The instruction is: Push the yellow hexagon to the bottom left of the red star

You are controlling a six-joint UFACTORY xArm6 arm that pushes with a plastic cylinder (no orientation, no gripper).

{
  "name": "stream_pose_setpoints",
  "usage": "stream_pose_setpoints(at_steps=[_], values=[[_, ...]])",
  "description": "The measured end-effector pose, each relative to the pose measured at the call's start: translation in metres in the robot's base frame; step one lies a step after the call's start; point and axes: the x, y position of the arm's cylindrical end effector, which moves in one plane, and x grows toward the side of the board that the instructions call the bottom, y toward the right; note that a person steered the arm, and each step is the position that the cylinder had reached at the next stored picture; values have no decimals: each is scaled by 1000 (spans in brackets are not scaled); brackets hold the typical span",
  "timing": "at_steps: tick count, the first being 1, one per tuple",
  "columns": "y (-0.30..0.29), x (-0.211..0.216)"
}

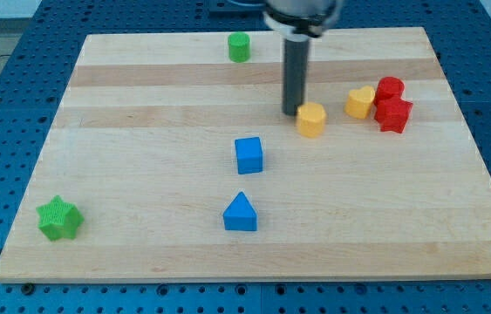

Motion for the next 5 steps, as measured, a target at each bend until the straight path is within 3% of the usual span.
stream_pose_setpoints(at_steps=[1, 3, 5], values=[[11, 7], [-35, 24], [20, 33]])
